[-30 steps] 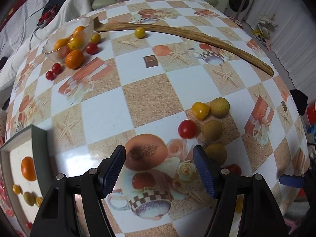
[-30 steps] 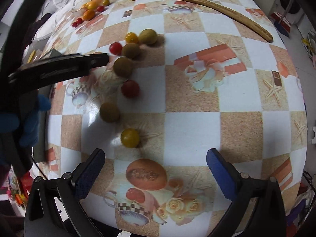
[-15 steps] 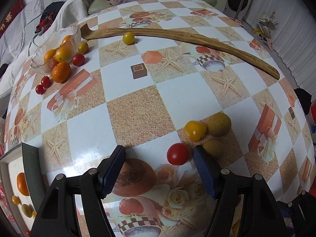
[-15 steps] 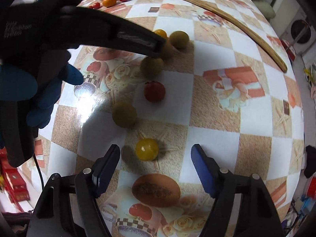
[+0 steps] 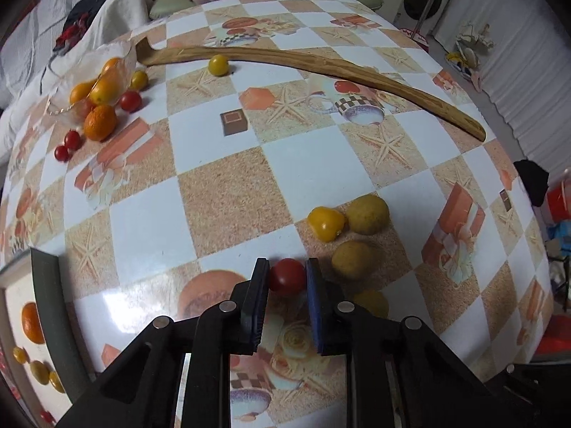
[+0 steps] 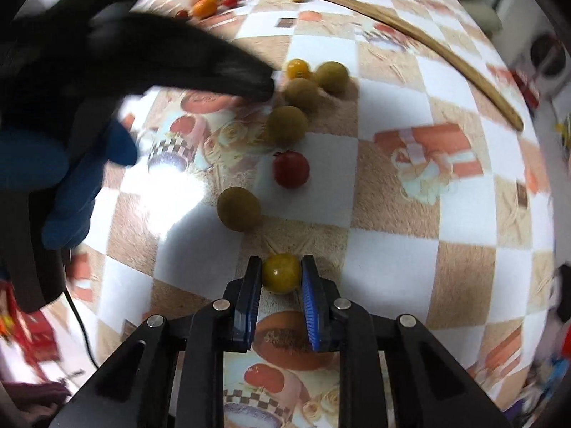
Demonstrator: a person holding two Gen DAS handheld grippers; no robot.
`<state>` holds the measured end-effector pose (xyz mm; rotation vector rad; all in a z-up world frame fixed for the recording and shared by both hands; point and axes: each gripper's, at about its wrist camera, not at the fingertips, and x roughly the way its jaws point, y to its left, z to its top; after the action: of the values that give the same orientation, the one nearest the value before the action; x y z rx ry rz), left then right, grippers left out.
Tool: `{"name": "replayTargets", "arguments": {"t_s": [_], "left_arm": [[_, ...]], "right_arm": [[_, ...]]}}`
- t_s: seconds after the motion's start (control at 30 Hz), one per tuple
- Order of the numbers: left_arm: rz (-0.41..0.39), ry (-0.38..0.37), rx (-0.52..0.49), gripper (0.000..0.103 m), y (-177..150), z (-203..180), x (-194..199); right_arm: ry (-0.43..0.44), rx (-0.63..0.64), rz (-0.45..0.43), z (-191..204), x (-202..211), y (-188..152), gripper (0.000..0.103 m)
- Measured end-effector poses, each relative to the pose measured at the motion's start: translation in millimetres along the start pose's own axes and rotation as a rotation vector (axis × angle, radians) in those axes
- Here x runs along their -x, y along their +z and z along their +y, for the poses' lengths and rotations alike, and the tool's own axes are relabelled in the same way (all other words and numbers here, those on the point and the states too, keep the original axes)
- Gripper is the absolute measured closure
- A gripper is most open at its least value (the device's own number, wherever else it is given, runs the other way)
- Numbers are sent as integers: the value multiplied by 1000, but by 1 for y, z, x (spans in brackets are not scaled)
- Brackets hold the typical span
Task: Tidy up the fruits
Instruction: 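Grasp a red cherry tomato with the left tool while the right tool grasps a yellow one, then carry both tomatoes into the white tray and open both tools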
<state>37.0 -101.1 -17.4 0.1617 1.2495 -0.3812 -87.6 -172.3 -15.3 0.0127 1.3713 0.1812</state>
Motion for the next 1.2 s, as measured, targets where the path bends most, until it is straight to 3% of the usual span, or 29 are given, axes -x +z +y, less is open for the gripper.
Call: {"name": "replayTargets", "arguments": {"t_s": [0.23,0.5,1.2], "left_arm": [[-4,-9,99,81,-17,28,20],[-50,32,204,81,-44,67,58],[-119,205,582,81,-153,196,126]], "right_arm": [[86,-137,-5,-33,13,6,79],[112,-130,-15,-31,25,31,79],[223,168,0,107,15,88,79]]}}
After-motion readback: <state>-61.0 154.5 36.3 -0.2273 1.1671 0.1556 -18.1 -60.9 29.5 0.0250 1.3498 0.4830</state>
